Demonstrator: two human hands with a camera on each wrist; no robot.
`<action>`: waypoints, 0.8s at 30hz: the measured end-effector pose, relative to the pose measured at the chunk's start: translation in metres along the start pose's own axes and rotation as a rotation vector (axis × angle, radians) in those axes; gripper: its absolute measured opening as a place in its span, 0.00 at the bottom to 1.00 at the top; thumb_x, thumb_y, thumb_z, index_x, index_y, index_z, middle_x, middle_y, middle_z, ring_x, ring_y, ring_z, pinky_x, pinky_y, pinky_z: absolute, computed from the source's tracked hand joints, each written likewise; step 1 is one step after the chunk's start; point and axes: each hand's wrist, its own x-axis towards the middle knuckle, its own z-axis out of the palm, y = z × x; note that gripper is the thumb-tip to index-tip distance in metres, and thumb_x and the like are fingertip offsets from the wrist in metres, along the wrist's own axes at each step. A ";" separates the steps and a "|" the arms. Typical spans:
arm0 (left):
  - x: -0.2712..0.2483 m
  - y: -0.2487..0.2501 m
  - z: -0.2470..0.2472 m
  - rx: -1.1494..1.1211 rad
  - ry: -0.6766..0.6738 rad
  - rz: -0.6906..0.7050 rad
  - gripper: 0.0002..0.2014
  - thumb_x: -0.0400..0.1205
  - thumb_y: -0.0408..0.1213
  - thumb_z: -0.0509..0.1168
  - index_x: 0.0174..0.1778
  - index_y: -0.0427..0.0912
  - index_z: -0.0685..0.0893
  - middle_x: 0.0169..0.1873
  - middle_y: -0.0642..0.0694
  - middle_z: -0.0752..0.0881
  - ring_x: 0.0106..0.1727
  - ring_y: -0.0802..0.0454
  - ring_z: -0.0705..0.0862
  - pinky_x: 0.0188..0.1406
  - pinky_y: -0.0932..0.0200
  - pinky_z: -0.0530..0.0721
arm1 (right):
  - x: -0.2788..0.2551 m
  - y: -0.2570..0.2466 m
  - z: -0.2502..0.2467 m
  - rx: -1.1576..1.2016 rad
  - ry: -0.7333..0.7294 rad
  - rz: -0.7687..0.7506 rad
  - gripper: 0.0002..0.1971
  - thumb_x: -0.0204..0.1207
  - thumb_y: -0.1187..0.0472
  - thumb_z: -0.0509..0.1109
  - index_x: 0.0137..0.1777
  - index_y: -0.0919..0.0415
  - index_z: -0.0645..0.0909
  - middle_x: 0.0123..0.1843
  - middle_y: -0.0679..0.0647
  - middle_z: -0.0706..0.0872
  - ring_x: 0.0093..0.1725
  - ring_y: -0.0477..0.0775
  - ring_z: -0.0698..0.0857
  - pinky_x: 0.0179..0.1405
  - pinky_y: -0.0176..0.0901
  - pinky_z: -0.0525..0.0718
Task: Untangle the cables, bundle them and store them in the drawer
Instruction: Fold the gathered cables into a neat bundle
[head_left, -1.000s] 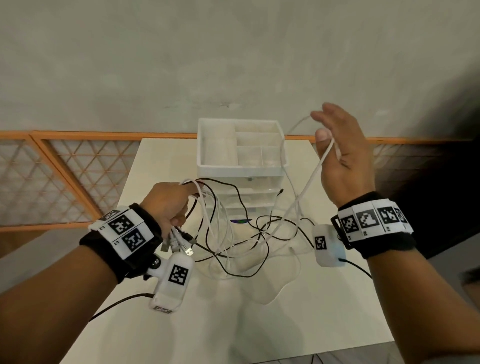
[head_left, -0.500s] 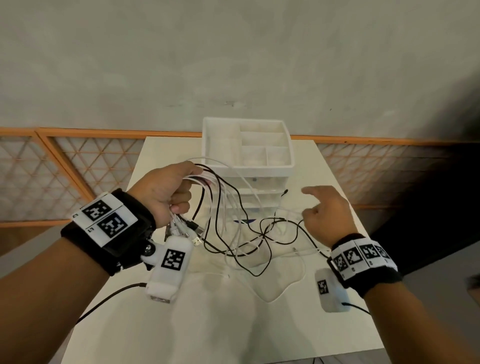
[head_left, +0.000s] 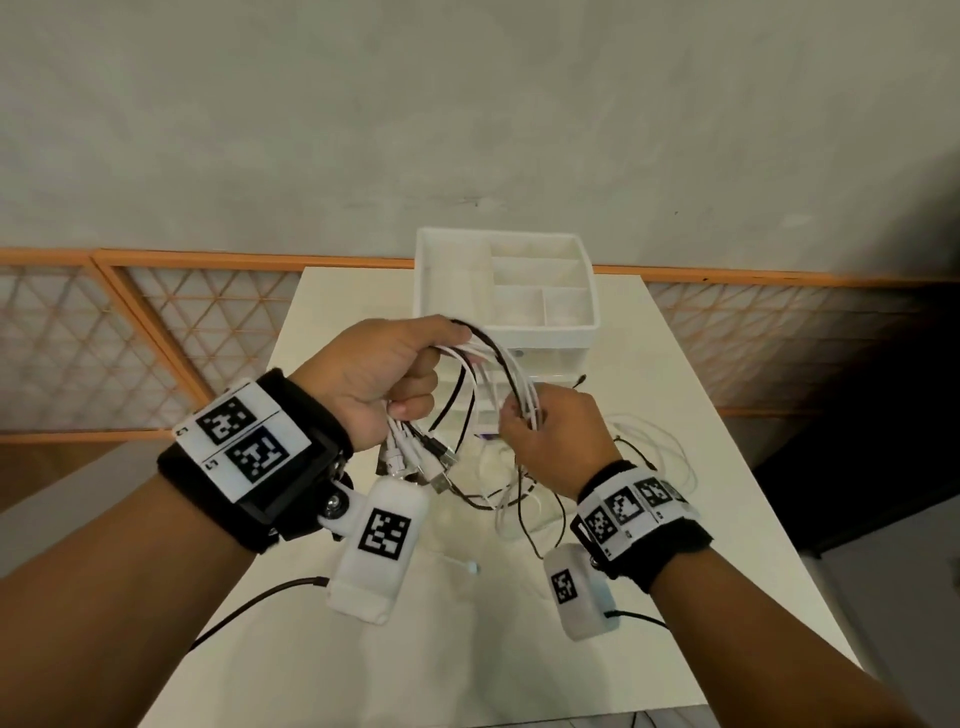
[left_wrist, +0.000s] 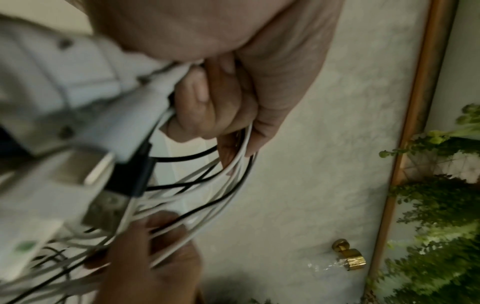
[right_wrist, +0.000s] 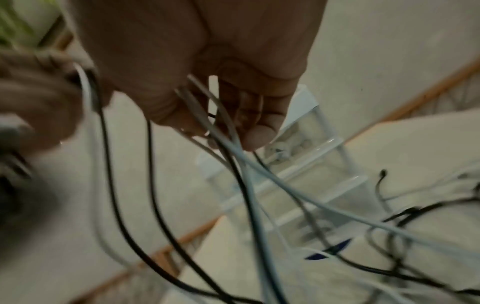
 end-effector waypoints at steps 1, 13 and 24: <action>-0.001 0.004 -0.001 -0.023 0.002 0.024 0.09 0.80 0.33 0.70 0.36 0.45 0.78 0.14 0.55 0.59 0.14 0.57 0.53 0.13 0.66 0.52 | 0.001 0.007 0.001 -0.081 0.036 0.039 0.12 0.77 0.57 0.70 0.32 0.54 0.77 0.28 0.47 0.79 0.28 0.45 0.77 0.29 0.38 0.72; 0.005 0.035 -0.018 -0.144 0.123 0.214 0.05 0.81 0.37 0.67 0.46 0.40 0.87 0.14 0.55 0.56 0.15 0.56 0.51 0.13 0.64 0.52 | 0.002 0.106 -0.029 -0.200 -0.070 0.592 0.15 0.83 0.57 0.62 0.63 0.60 0.85 0.58 0.63 0.90 0.59 0.67 0.87 0.61 0.56 0.85; 0.021 -0.001 -0.016 -0.179 0.167 0.121 0.10 0.83 0.37 0.66 0.59 0.43 0.86 0.16 0.54 0.57 0.16 0.55 0.53 0.14 0.66 0.53 | -0.002 0.092 -0.078 -0.443 0.155 0.265 0.19 0.82 0.45 0.61 0.60 0.58 0.84 0.60 0.62 0.87 0.62 0.65 0.84 0.65 0.53 0.79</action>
